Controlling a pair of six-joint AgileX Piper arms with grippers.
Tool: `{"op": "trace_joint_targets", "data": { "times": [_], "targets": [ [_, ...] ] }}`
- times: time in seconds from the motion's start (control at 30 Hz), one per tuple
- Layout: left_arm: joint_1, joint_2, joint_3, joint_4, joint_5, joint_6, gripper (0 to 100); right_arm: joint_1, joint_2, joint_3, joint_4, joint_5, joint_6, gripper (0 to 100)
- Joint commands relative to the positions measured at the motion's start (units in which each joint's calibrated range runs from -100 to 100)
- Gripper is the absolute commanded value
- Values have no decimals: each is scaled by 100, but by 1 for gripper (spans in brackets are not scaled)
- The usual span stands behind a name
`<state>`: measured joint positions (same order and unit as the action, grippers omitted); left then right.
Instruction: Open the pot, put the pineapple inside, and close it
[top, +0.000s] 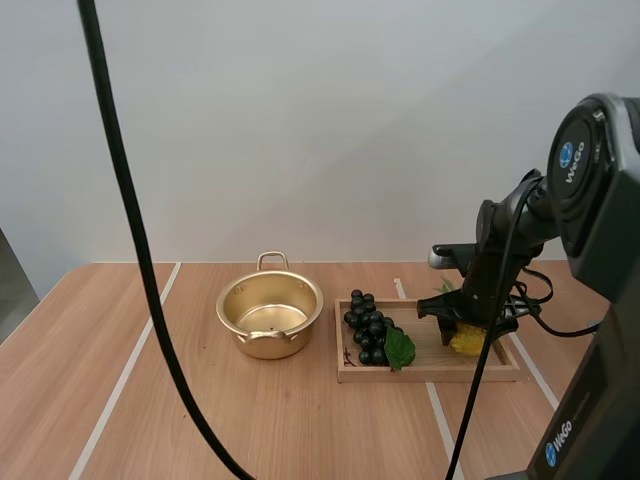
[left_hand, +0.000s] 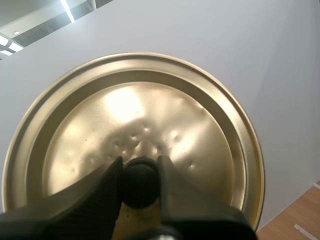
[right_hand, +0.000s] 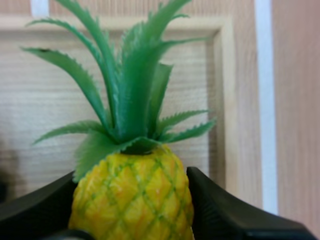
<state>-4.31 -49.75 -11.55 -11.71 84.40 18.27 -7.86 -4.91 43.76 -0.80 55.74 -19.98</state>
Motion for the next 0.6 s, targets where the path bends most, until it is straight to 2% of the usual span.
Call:
{"op": "trace_joint_targets", "data": {
  "times": [0.0, 0.33, 0.43, 0.57],
  "targets": [
    [5, 23, -13, -1, -100, -61, 0, -22, -390, -283, 80, 134, -52, 0],
    [5, 23, -13, 0, -311, 42, 0, -22, -1578, -1524, 434, 371, -164, 0],
    [5, 23, -13, -9, -1033, 60, 0, 17, -1837, -1849, 642, 405, -173, 0],
    [5, 67, -13, -22, -2363, 60, 0, 276, -1976, -2129, 680, 626, -285, 0]
  ]
}}
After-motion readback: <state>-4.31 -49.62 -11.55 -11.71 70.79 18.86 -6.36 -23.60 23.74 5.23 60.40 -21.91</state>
